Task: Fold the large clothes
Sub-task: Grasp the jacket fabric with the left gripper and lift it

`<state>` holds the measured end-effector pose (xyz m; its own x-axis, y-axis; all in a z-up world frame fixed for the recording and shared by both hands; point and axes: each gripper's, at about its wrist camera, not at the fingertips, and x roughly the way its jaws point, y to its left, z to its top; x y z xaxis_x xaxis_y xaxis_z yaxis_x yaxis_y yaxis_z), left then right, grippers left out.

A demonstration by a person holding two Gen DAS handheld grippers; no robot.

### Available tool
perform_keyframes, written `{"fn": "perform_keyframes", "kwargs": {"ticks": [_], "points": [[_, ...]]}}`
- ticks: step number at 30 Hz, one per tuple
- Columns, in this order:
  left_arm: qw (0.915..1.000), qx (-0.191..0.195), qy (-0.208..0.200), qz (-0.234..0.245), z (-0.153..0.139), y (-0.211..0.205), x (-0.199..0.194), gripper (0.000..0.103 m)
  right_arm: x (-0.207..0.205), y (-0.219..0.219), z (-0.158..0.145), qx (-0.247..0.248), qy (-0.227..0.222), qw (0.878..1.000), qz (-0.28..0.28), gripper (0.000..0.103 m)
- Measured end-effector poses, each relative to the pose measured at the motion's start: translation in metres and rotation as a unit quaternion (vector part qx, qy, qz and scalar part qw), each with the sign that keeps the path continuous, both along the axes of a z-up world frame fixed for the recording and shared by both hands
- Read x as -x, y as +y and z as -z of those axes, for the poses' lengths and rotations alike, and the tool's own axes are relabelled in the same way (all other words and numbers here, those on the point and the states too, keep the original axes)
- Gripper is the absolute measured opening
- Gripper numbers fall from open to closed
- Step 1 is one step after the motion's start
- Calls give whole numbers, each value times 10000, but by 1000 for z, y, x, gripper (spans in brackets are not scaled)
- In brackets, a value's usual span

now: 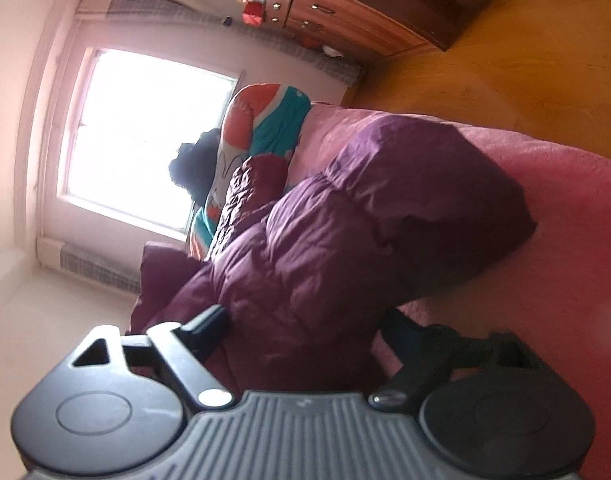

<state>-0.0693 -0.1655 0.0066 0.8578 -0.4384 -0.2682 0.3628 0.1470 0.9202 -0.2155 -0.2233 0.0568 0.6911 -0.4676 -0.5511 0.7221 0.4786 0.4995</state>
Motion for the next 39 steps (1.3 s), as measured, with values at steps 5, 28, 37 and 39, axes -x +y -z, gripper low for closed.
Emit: {"fn": "perform_keyframes", "kwargs": {"ticks": [5,28,37,39], "points": [[9983,378,360,-243,-22,4,-5,25,0,-1,1,-64,63,10000,-25,103],[8691,4113,272,-2734,-216,273,-87,7,-46,37,-2,561,643,9930,-812,103],[7607,4908,707,-4189,-172,392,-141,7,-80,64,-2,914,901,9841,-1230,103],[7410,4953,809,-4462,-153,407,-152,7,-87,70,-2,1008,954,9814,-1323,103]]}}
